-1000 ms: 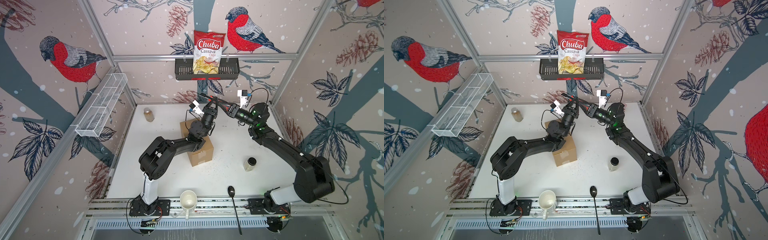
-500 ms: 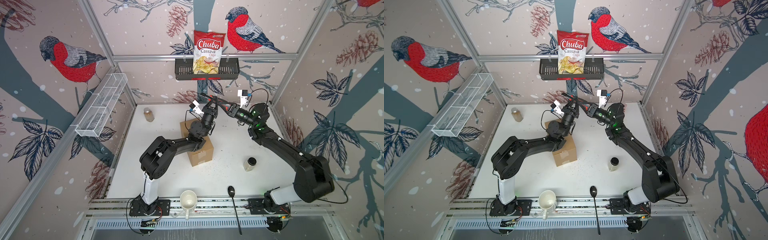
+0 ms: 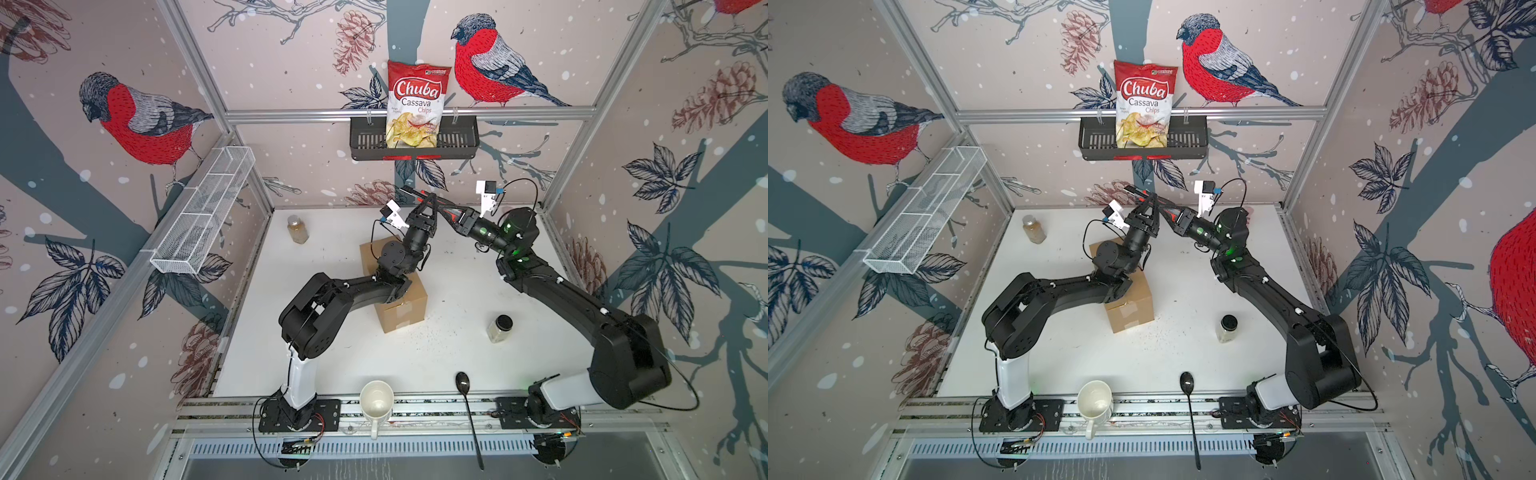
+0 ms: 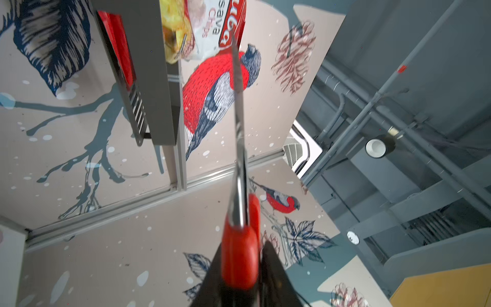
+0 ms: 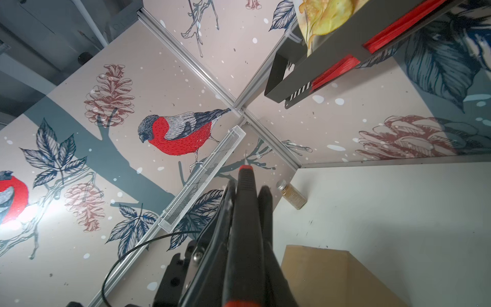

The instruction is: Unpack the express box

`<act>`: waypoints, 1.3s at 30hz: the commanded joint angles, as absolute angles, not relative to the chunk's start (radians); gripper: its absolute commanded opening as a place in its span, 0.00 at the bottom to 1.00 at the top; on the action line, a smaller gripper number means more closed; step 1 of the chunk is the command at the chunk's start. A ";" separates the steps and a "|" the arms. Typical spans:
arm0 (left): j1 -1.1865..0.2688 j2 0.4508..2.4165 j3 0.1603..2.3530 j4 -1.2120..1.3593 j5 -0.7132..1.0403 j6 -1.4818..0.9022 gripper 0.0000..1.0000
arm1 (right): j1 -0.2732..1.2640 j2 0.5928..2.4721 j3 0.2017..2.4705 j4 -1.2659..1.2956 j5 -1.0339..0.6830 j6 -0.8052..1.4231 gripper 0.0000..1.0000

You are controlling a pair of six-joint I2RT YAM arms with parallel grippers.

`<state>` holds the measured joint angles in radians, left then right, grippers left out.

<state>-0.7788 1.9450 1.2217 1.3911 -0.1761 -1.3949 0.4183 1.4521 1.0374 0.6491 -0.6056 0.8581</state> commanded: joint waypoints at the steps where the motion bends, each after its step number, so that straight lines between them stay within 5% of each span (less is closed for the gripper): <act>1: -0.795 1.935 1.212 1.311 0.007 -1.341 0.29 | 0.428 1.444 1.042 0.640 -0.592 0.797 0.00; 22: -0.814 1.737 1.023 1.185 -0.012 -1.185 0.65 | 0.408 1.404 1.075 0.445 -0.510 0.655 0.00; 39: -0.816 1.397 0.929 0.609 -0.076 -0.930 0.90 | 0.405 1.346 1.147 0.181 -0.384 0.456 0.00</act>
<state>-0.8154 1.4422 0.9195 0.7929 -0.0349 -1.0229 0.4023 1.3613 1.1282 0.2314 -0.4232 0.5213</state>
